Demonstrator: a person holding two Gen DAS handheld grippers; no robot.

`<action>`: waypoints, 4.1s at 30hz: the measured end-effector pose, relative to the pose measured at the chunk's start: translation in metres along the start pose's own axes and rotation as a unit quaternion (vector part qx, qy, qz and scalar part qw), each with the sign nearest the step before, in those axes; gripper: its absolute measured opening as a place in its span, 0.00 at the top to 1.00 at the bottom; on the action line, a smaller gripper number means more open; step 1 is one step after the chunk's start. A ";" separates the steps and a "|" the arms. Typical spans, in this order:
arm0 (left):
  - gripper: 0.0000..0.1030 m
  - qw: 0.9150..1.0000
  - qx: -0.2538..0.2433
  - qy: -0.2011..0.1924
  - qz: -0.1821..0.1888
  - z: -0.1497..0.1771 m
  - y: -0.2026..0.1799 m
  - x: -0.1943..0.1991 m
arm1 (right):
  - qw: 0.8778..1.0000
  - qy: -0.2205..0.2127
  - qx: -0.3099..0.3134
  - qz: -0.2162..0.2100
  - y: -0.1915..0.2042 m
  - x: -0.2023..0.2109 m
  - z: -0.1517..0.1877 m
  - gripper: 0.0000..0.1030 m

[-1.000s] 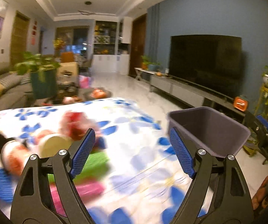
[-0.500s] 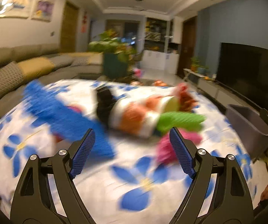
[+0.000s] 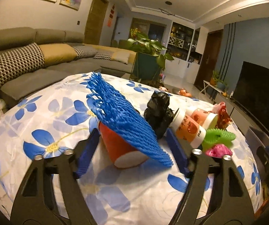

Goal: Collect trash
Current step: 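Grasp the blue mesh net with the left tool while the right tool grasps the red printed paper cup, then carry the blue net and red printed cup over the grey bin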

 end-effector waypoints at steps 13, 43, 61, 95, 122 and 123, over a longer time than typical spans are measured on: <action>0.96 0.999 0.001 -0.010 0.033 -0.013 -0.003 -0.002 | 0.999 0.009 0.011 -0.034 0.031 -0.015 -0.003 0.47; 0.96 0.992 0.065 -0.091 -0.063 -0.060 0.110 0.046 | 0.976 0.046 0.072 -0.199 0.200 -0.060 -0.027 0.30; 0.96 0.994 0.069 -0.058 -0.057 -0.048 0.125 0.027 | 0.965 0.108 0.076 -0.224 0.227 -0.091 -0.023 0.38; 0.96 0.998 -0.009 -0.056 0.027 -0.032 0.021 0.062 | 0.989 0.005 0.045 -0.141 0.118 -0.012 -0.049 0.45; 0.96 0.976 -0.105 -0.015 0.189 -0.003 -0.125 0.066 | 0.999 -0.026 -0.032 0.009 -0.040 0.020 -0.043 0.45; 0.96 0.974 -0.109 -0.012 0.200 -0.001 -0.134 0.066 | 0.999 -0.027 -0.036 0.018 -0.049 0.022 -0.042 0.45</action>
Point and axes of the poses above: each gripper's, at about its wrist camera, not at the fingertips, and x roughly against the way its jaws point, y to its left, z to its underside, the point moved 6 cm from there along -x, roughly the way its jaws point, and after that the axes turned 11 degrees about x, right-handed, at the moved point
